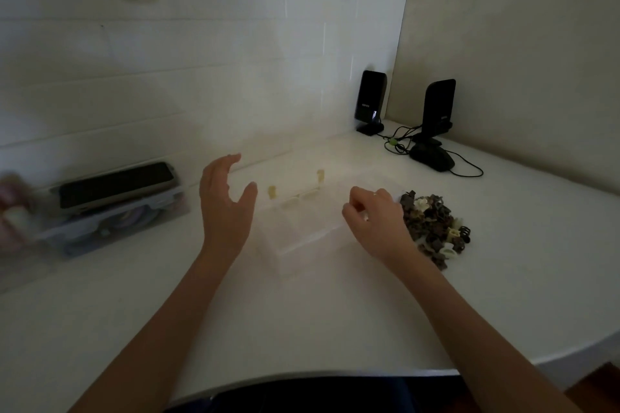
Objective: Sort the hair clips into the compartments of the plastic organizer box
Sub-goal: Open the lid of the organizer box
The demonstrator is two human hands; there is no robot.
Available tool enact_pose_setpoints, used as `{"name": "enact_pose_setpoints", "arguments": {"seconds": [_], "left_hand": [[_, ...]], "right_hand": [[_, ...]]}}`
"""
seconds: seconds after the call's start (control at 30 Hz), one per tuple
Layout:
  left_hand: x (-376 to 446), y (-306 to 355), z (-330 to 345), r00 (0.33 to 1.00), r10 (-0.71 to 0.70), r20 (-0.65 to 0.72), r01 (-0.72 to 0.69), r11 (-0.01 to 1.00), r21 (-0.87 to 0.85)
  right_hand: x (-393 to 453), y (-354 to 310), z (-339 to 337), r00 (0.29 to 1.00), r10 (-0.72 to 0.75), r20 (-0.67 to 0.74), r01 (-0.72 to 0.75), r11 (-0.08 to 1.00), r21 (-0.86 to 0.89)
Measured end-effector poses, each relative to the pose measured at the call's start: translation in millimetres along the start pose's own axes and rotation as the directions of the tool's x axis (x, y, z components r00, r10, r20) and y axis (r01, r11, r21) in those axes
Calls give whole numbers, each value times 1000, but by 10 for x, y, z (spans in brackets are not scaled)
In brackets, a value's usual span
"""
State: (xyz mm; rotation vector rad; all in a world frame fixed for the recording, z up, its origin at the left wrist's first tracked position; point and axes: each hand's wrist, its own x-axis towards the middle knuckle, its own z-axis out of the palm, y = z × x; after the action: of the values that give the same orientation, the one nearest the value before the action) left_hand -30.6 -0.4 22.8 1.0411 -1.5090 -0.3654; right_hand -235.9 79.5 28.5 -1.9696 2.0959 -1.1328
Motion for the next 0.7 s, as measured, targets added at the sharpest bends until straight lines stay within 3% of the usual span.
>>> {"name": "enact_pose_setpoints", "arguments": {"seconds": [0.07,0.17,0.27,0.4,0.47,0.53,0.6,0.7], "left_hand": [[-38,-27,0,990,-139,17,140,990,-25],[-66,-50,-9,971,-237,22,236,971,33],[-68,-73,-24,930,-367,9,365,928,70],[-77,-83,-45,864,-502,31,500,865,42],[-84,-43,-37,858,-510,53,510,860,20],[-88,-18,-19,867,-496,49,497,868,-5],[-86,-2,-1,872,-487,41,489,871,-45],[-69,-22,15,846,-530,57,532,837,-128]], "right_hand": [[-44,8,3,1000,-30,-10,30,999,23],[-117,16,28,996,-62,-67,67,994,90],[-146,54,-26,971,-69,-228,85,994,62],[-63,288,-260,887,127,-445,-174,983,-66],[0,498,-399,888,276,-368,-353,921,-163],[29,672,-502,892,389,-229,-440,863,-250],[31,791,-527,904,402,-146,-428,848,-312],[3,867,-480,925,356,-136,-381,863,-333]]}}
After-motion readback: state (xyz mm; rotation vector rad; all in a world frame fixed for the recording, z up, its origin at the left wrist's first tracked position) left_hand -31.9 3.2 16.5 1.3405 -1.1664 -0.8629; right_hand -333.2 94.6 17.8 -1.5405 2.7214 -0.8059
